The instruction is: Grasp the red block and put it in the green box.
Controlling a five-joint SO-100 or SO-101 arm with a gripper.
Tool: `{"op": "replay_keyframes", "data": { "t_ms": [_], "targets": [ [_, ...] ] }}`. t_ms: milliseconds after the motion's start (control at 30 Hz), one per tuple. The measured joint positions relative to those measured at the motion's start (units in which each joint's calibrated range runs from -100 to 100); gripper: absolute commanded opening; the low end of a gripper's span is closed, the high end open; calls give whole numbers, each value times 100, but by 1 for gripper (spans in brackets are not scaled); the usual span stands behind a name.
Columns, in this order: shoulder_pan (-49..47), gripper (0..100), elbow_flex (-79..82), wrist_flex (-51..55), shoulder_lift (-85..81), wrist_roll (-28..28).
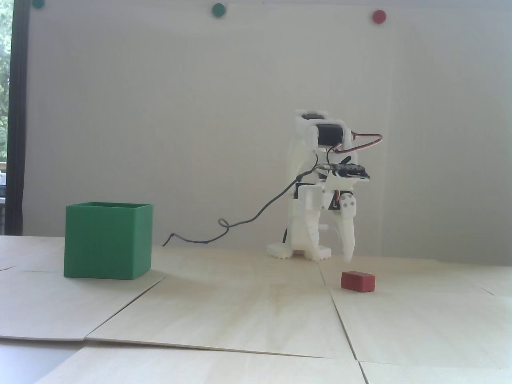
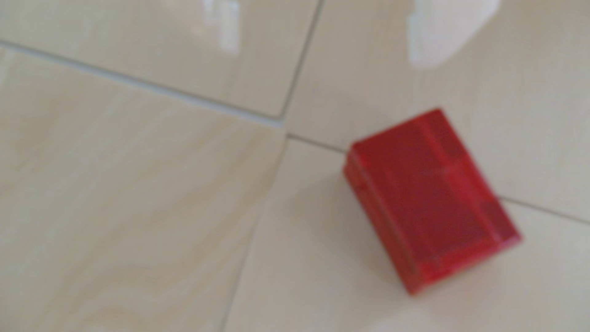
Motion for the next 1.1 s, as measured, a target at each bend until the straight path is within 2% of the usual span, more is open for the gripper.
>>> {"op": "replay_keyframes", "data": {
  "t_ms": [433, 600, 800, 1100],
  "targets": [
    [-23, 19, -698, 0, 482, 0],
    [-260, 19, -949, 308, 515, 5],
    [-382, 19, -1092, 732, 515, 370],
    [-382, 19, -1271, 799, 523, 442]
  ]
}}
